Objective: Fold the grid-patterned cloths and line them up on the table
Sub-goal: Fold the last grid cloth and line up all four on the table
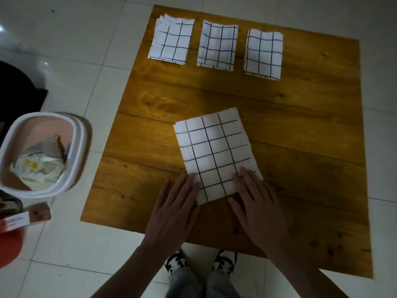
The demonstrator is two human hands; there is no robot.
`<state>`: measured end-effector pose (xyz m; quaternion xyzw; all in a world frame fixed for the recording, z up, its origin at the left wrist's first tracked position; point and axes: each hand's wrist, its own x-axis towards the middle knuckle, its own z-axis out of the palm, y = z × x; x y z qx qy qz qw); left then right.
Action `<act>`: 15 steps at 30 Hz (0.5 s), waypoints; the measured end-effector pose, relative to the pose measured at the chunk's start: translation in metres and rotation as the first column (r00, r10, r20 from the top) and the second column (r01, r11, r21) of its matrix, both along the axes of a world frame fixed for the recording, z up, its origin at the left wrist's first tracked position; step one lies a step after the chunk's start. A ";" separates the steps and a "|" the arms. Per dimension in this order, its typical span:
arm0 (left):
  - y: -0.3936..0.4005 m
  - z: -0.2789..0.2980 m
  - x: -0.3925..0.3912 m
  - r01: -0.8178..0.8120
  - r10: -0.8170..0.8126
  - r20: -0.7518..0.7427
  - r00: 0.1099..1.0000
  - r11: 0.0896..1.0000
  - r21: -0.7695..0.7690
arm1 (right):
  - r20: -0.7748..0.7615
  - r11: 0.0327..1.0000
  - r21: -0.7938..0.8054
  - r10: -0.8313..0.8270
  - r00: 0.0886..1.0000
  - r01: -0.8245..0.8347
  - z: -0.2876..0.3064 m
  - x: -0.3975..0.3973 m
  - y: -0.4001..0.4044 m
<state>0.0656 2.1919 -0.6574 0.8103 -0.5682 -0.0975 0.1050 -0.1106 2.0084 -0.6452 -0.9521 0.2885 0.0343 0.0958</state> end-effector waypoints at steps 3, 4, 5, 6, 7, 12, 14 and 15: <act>-0.004 0.004 0.005 -0.072 0.071 -0.025 0.997 0.997 -0.036 | 0.021 1.000 -0.021 0.006 1.000 -0.006 0.001 0.001 0.012; -0.007 0.006 0.004 -0.087 0.084 -0.042 0.996 0.995 -0.052 | 0.034 1.000 -0.019 0.025 0.999 -0.025 0.001 0.003 0.015; -0.009 0.008 0.001 -0.078 0.074 -0.054 0.996 0.995 -0.070 | 0.053 0.998 -0.015 0.063 0.997 -0.062 0.002 0.006 0.020; -0.011 0.009 -0.003 -0.045 0.040 -0.060 0.997 0.995 -0.086 | 0.075 0.993 -0.011 0.117 0.990 -0.116 0.002 0.009 0.025; -0.011 0.010 -0.008 -0.002 -0.005 -0.065 0.998 0.995 -0.101 | 0.100 0.984 -0.007 0.177 0.979 -0.178 0.001 0.012 0.031; -0.003 0.002 -0.024 -0.020 0.005 -0.130 0.991 0.993 -0.114 | 0.142 0.947 0.084 0.296 0.944 -0.310 -0.006 0.018 0.040; 0.001 -0.002 -0.026 0.021 -0.030 -0.096 0.995 0.995 -0.101 | 0.101 0.942 0.101 0.310 0.945 -0.319 -0.008 0.017 0.039; 0.002 -0.003 -0.027 0.047 -0.054 -0.072 0.996 0.995 -0.092 | 0.081 0.941 0.104 0.314 0.946 -0.321 -0.009 0.018 0.038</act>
